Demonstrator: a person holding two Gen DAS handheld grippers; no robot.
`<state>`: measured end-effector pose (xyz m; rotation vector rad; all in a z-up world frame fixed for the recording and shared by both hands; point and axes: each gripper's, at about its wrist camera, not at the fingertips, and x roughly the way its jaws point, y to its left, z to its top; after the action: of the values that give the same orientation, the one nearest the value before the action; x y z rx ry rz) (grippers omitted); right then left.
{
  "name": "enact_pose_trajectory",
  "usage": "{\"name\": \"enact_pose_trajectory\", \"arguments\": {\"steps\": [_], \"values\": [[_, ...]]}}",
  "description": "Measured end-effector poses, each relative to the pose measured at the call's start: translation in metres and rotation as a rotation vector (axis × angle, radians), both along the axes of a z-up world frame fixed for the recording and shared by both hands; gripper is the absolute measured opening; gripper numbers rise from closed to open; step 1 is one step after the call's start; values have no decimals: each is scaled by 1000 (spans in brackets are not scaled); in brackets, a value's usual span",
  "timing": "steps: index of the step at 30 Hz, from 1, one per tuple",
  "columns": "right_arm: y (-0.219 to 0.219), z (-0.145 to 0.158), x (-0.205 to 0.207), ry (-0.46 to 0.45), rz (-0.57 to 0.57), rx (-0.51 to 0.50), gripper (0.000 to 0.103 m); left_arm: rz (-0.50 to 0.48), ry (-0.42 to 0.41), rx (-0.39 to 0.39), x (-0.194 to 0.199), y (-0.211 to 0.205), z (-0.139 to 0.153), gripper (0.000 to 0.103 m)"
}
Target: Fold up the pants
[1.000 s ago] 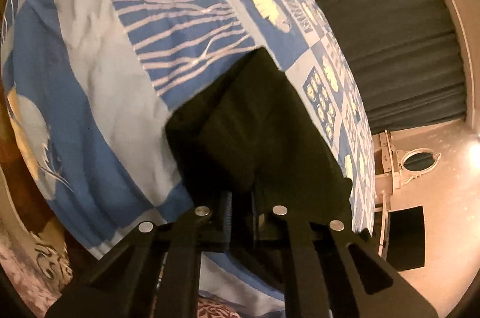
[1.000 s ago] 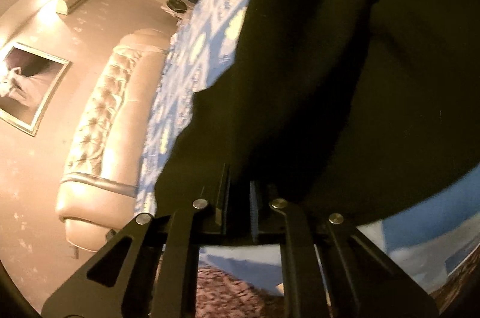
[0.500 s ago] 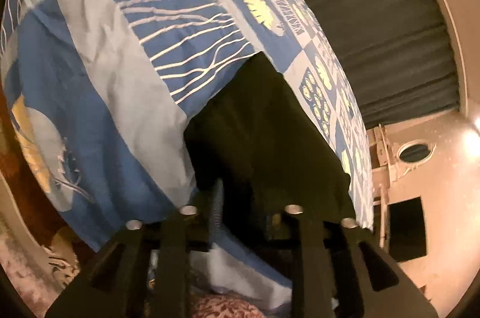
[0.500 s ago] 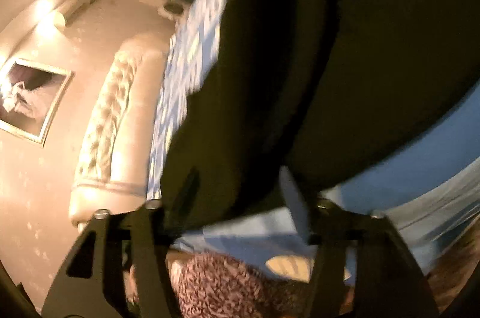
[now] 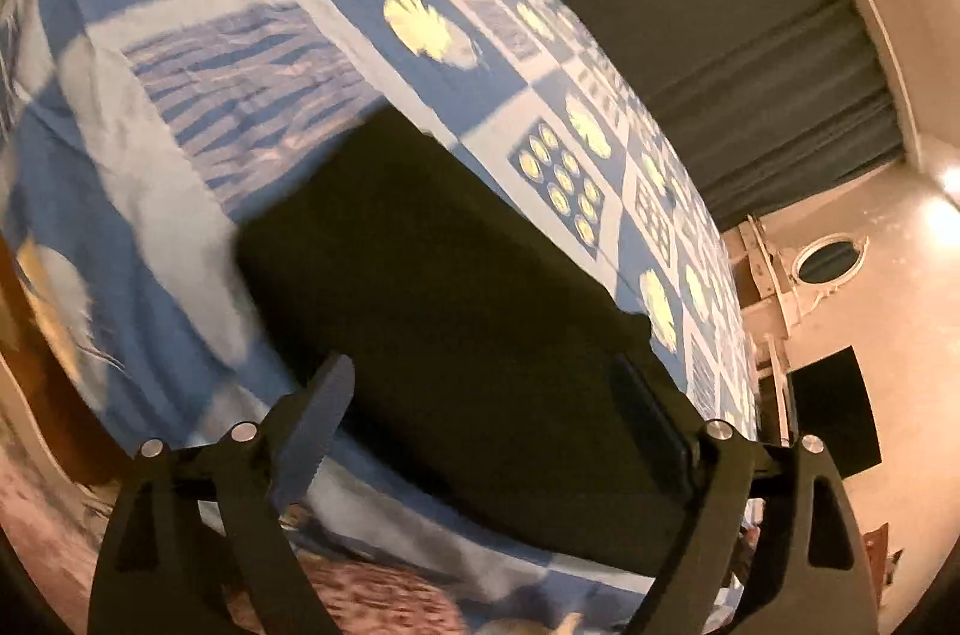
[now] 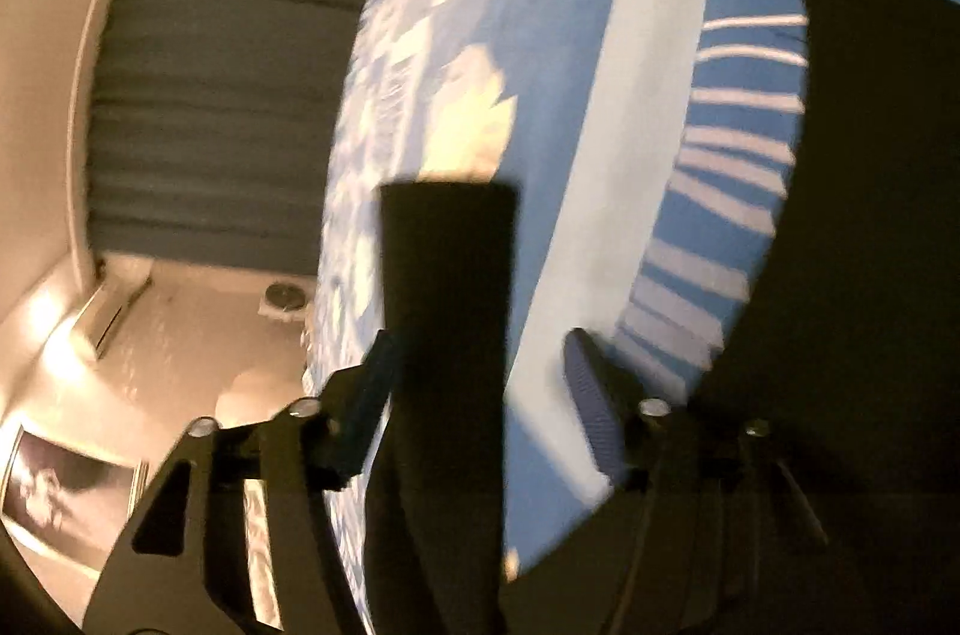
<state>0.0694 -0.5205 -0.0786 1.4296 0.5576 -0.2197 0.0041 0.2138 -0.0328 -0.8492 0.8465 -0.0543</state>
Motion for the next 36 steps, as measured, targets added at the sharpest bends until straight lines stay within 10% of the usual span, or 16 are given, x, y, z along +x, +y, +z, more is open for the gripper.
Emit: {"name": "enact_pose_trajectory", "arguments": {"steps": [6,13,19,23,25,36], "values": [[6,0,52,32,95,-115,50,-36,44,-13,20,-30,-11,86],[9,-10,28,-61,-23,-10,50,-85,48,-2,32,-62,-13,86],[36,3,41,84,90,-264,43,-124,24,30,38,-80,-9,86],[31,-6,41,42,115,-151,5,-137,16,37,39,-84,-5,86],[30,-5,32,23,115,-131,5,-135,23,50,39,-85,-7,86],[8,96,-49,-161,136,-231,5,-222,-13,25,35,-126,9,86]]}}
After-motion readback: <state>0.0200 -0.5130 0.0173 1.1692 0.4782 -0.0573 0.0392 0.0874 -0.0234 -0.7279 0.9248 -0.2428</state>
